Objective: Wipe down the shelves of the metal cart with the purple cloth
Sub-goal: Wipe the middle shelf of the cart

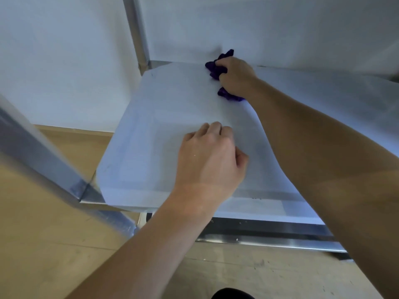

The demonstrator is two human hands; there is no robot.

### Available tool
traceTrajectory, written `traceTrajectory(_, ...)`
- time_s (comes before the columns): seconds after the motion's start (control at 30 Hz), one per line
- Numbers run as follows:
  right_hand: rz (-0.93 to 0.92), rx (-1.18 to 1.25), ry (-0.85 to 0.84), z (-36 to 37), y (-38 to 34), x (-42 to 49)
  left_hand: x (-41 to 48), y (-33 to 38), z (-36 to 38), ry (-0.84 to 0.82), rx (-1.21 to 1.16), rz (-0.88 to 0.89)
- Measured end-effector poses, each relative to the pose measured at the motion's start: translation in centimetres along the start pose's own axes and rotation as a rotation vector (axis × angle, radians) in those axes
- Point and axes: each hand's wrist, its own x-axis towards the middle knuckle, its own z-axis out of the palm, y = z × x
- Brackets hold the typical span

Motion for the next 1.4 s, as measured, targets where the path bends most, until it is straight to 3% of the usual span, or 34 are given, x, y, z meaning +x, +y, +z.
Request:
traceTrajectory(0.47,-0.277,-0.002,-0.183,0.2,-0.4,-4.2,0.2,-0.2,-0.1,-0.011,-0.011,-0.008)
traceTrajectory(0.83,-0.274,0.071,-0.172,-1.4,1.1,-10.4,0.5,-0.2,-0.3,-0.023,-0.085,-0.037)
traceTrajectory(1.0,-0.234,0.1,-0.063,-0.9,1.1,-12.5,0.6,-0.4,-0.3,-0.02,-0.106,-0.05)
traceTrajectory(1.4,-0.178,0.045,-0.006,-0.3,0.3,-13.1,-1.8,-1.9,-2.4,-0.074,-0.14,-0.082)
